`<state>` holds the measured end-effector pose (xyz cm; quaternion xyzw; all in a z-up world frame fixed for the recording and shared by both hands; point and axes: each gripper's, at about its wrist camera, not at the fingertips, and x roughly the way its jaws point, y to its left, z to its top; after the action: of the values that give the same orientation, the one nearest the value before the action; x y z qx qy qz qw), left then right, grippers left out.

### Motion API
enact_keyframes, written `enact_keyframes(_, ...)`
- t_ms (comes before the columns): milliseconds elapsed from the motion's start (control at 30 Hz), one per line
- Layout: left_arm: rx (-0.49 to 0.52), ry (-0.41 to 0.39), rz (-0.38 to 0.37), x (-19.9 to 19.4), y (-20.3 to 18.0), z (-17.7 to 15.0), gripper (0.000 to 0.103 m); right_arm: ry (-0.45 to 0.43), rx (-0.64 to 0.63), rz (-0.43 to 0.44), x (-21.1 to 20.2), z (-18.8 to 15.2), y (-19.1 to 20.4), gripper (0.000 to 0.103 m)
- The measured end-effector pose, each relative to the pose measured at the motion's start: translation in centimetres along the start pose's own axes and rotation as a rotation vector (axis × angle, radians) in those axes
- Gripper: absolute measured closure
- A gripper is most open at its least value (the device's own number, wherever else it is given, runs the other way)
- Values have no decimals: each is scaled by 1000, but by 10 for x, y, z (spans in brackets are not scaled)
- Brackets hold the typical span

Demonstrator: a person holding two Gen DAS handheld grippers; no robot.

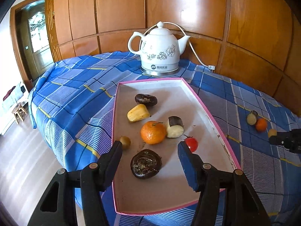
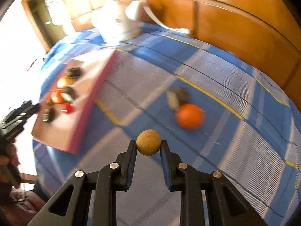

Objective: Organize fruits
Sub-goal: 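Carry the tan ball into the tray and open the right tool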

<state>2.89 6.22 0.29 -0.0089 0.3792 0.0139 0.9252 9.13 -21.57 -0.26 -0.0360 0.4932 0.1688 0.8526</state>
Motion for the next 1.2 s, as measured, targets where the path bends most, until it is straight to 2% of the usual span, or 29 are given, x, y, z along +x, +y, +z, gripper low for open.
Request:
enact_keyframes(333, -29, -3, 16, -2, 12, -5, 41, -10, -131, 222, 15, 23, 105, 78)
enact_keyframes(533, -66, -8, 44, -3, 29, -7, 41, -3, -171, 270, 33, 35, 145, 77)
enact_keyframes(800, -119, -6, 80, -4, 54, -11, 41, 35, -158, 285, 66, 52, 171, 77)
enact_keyframes(900, -127, -5, 83, -3, 57, -11, 41, 45, -142, 289, 77, 55, 176, 68)
enact_keyframes(1200, -103, -11, 57, -6, 47, -10, 41, 0, -132, 267, 55, 51, 160, 67)
